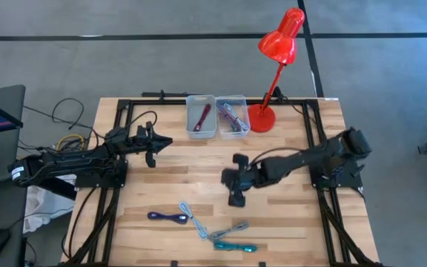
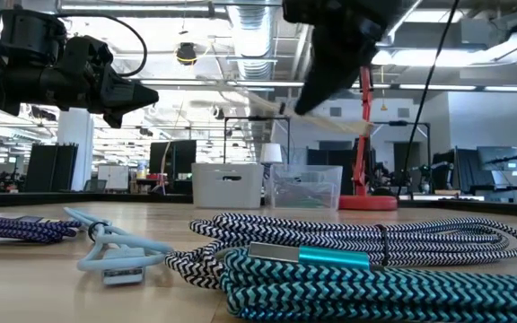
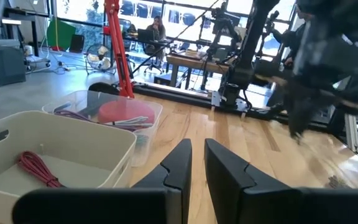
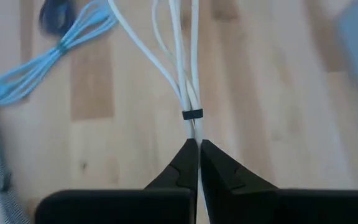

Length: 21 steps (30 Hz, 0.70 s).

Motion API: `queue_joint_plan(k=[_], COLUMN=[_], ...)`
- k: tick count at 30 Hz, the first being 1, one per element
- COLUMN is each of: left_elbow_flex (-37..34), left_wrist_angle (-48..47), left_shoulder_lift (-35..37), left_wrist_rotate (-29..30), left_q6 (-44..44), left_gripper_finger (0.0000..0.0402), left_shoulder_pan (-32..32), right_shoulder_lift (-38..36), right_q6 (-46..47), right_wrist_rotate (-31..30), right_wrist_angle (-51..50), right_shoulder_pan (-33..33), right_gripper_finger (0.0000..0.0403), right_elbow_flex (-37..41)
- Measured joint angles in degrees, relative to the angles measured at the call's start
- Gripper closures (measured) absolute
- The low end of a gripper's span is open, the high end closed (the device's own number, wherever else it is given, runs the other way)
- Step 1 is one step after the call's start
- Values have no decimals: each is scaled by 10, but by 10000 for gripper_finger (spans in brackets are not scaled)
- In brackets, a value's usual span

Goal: Pick & Place USB Port
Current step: Put the white charger cable into the transparent bin

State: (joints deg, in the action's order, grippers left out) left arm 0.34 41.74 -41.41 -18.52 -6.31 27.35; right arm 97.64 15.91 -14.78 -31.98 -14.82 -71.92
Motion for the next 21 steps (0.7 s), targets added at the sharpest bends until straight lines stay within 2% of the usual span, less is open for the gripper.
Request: queue_joint_plan(k=[10,21], left_elbow_flex=[0,0], left_wrist_angle=[0,0], left_shoulder_lift=[0,0], left_wrist_rotate=[0,0], left_q6=[0,0], left_gripper_finger=[357,357], left_shoulder_pan=[0,0], right_shoulder_lift=[-32,-32], right_q6=[-60,-49], right_wrist_rotate=[-17,-48], right_wrist_angle=[-9,16], right_shoulder_pan=[99,223], right_gripper_finger=[403,403], right_elbow_flex=[0,0])
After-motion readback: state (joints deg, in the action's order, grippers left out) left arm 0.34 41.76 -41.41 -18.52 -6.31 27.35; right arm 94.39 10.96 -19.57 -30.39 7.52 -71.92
